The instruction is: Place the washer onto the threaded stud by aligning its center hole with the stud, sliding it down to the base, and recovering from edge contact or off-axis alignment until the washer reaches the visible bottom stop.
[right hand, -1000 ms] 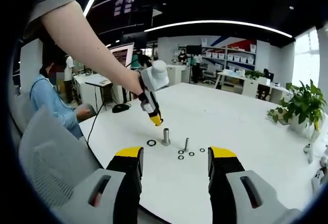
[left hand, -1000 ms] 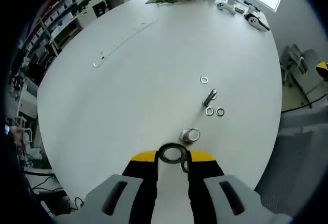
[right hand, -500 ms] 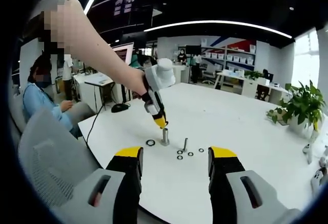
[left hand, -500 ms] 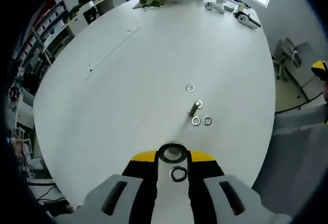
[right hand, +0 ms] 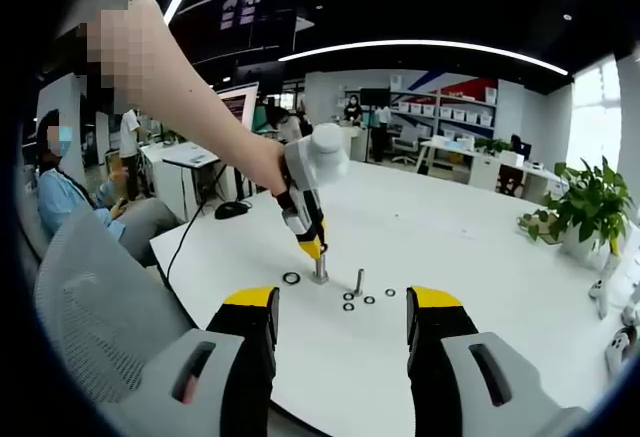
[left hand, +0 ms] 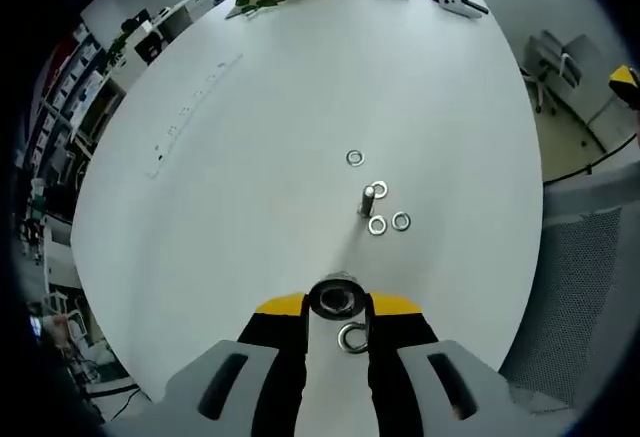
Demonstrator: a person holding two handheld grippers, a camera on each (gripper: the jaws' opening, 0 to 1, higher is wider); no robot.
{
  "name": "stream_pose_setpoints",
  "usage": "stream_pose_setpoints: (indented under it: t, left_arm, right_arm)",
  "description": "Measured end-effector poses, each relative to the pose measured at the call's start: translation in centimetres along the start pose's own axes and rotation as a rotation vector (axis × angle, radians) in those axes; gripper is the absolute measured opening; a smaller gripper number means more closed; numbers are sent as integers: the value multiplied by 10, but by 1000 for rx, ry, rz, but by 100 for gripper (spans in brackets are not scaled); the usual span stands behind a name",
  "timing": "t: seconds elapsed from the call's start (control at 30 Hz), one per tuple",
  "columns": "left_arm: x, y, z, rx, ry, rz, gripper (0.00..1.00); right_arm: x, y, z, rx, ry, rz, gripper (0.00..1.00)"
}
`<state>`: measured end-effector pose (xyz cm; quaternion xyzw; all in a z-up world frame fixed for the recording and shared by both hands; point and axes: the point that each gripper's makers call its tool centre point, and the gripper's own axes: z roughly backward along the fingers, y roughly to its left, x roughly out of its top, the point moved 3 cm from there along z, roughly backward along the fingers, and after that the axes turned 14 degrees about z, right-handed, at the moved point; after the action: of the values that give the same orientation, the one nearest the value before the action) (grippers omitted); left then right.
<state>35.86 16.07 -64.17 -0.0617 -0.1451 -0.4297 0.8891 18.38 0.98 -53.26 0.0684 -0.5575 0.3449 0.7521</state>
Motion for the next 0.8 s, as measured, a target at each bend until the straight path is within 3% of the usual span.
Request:
stream_pose_setpoints:
  t: [0.3,0.8]
  left_arm:
    - [-1,1,-7,15,32,-27,20]
    - [2,4,-7,9,15,-5,19]
  right_arm:
    - [0,0,0,-1,6,4,54]
    - [-2,0,-1,-2,15,7,54]
